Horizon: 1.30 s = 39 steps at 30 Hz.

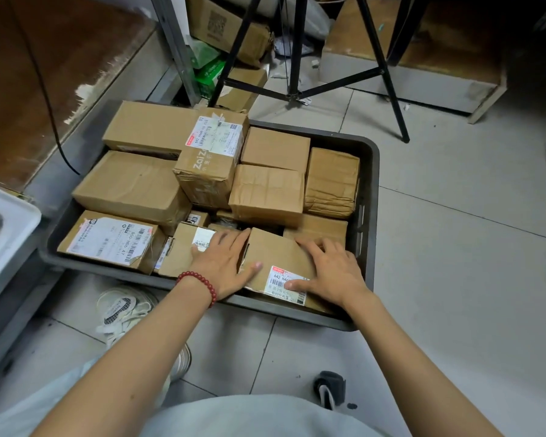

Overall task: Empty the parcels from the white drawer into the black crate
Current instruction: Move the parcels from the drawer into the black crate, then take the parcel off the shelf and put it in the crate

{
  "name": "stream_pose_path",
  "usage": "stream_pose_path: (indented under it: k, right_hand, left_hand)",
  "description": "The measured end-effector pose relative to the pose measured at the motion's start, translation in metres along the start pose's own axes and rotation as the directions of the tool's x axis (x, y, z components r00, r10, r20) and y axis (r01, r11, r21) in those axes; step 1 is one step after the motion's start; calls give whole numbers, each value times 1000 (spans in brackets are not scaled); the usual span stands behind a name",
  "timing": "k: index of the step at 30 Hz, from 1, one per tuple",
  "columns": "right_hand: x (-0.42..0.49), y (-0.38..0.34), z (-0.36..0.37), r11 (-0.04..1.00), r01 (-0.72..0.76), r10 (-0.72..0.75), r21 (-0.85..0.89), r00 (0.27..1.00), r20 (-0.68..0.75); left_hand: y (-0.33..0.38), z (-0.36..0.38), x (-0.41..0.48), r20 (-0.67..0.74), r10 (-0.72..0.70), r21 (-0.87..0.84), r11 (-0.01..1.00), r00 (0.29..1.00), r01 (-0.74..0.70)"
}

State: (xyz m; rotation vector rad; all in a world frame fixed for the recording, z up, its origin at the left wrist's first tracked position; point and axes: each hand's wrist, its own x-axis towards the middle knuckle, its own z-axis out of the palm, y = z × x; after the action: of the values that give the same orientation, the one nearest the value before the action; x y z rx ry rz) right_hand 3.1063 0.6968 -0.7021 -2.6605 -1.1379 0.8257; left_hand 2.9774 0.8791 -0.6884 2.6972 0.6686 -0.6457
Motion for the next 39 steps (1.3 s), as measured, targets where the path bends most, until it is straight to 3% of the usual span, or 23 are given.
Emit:
stream_pose_path:
  k: [10,23,27,30,32,36,39]
  right_hand:
    - [12,8,-3,992,-36,23,120,994,108]
    - [9,-3,-7,1000,-17,13,19,984,176]
    - [9,-9,-11,999,-8,17,-52,983,182]
    - [4,-15,-15,978,32,-11,-204,994,107]
    - [1,-21,-18,965,54,-51,-256,999,20]
    - [0,-38,-23,975,122,-151,-187,977,-148]
    - [4,-66,-29,969,196,-223,-151,956,-188]
  left_hand:
    - [0,-7,12,33,-38,19,999,999,37]
    - [-15,-8,17,126,26,-74,997,992,-16]
    - [-12,-6,5,63,-10,-82,996,998,16]
    - [-9,2,-11,-100,-25,29,999,995,28]
    - [-13,5,-20,-228,-90,6,996,969,94]
    - [-37,-14,-39,-348,-199,40,973,916,226]
    - [-57,-38,-57,-407,-325,-49,941,854,335]
